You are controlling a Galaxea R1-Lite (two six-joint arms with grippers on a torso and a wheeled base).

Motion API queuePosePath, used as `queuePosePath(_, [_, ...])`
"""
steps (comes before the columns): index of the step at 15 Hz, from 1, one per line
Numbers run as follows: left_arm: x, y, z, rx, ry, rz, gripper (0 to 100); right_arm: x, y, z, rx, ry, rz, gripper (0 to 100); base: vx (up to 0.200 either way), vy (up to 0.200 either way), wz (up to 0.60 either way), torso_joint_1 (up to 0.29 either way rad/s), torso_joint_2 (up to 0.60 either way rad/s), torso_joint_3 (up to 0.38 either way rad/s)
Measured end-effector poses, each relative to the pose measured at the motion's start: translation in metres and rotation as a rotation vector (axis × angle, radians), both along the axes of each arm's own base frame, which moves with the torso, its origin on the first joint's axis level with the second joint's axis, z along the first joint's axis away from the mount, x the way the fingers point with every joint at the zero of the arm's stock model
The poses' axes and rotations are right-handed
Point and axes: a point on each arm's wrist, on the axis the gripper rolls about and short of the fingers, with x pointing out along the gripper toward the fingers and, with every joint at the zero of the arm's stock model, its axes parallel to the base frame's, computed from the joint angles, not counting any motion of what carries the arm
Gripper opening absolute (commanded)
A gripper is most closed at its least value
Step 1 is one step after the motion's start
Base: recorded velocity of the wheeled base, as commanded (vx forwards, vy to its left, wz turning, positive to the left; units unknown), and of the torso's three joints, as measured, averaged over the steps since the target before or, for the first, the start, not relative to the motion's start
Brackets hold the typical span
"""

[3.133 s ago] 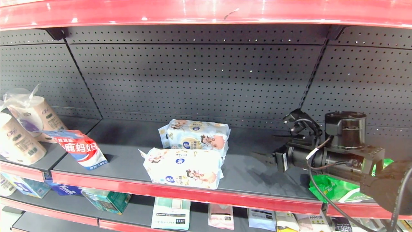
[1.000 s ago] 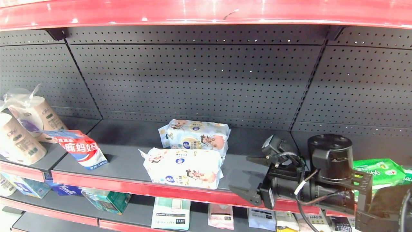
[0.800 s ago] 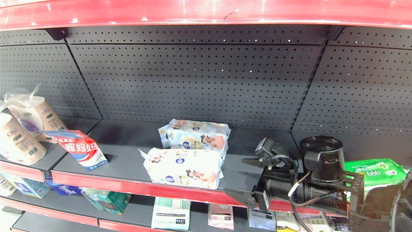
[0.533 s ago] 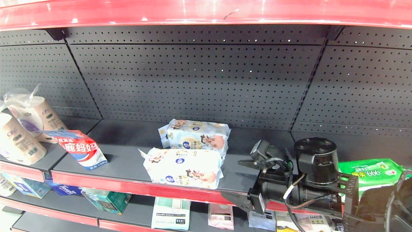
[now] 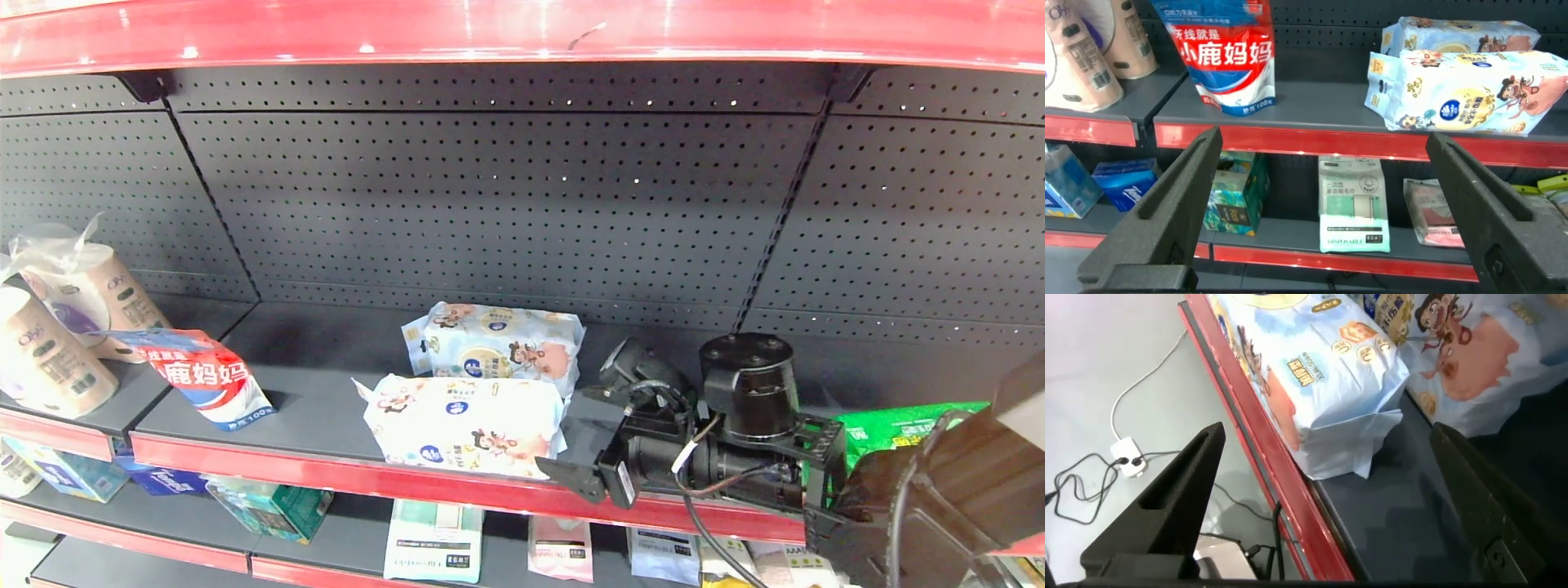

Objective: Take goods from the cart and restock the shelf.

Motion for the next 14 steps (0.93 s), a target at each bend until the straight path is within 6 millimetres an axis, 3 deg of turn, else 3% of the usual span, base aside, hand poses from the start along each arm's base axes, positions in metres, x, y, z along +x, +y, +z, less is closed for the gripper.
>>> queuePosePath(14, [0.0, 0.0, 0.0, 0.0, 0.0, 0.0, 100, 0.028, -0.008, -0.008, -0.002, 0.005, -0.067, 100, 0.0, 0.0, 0.0, 0.0, 0.0, 0.0])
